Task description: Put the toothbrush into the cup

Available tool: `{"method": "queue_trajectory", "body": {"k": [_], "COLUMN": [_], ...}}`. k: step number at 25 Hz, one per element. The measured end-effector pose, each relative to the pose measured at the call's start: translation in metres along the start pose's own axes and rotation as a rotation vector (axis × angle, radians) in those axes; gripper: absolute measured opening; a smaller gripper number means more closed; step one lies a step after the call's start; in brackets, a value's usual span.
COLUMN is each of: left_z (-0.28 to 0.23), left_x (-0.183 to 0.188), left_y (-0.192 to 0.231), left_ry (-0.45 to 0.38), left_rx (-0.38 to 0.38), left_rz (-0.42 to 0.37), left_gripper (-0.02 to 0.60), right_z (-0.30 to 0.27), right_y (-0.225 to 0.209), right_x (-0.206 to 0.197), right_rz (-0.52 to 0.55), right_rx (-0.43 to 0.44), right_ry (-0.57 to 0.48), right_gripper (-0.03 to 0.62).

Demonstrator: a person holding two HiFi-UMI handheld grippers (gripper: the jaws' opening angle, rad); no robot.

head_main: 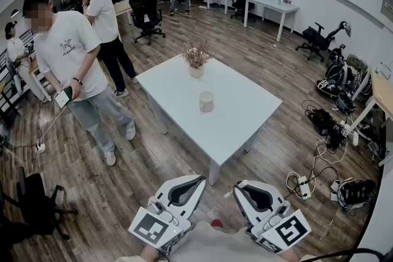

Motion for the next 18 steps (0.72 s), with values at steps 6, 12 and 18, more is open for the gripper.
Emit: {"method": "queue_trajectory", "body": {"k": [6,12,18], "left_z": [0.004,0.019,0.027], "left_x": [0.013,0.011,0.004], "left_y": [0.003,0.018,0.031], "left_ry": [0.006,0.023,0.024], "left_rx": [-0.011,0.025,0.02], "left_rz": [0.05,0.023,0.022], "left_gripper": [0.008,0.009,0.009], "right_z": [-0.012,-0.021,-0.023], "right_y": [0.005,0.009,0.011], "right_x": [0.002,-0.001,-0.013], "right_rz": [-0.018,-0.05,-0.083], "right_rx": [0.005,-0.01,-0.049], "right_ry": [-0.004,-0.012,0.003], "right_gripper": [0.046,0.046,0.046]}}
Point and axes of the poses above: the fingertips, and each gripper's own axes: z backward along the fingers, y to its left, x out of its top, the point moved 7 cm from there along z, backward along the fingers, and after that the axes turned 12 degrees about z, right-handed, at the moved point
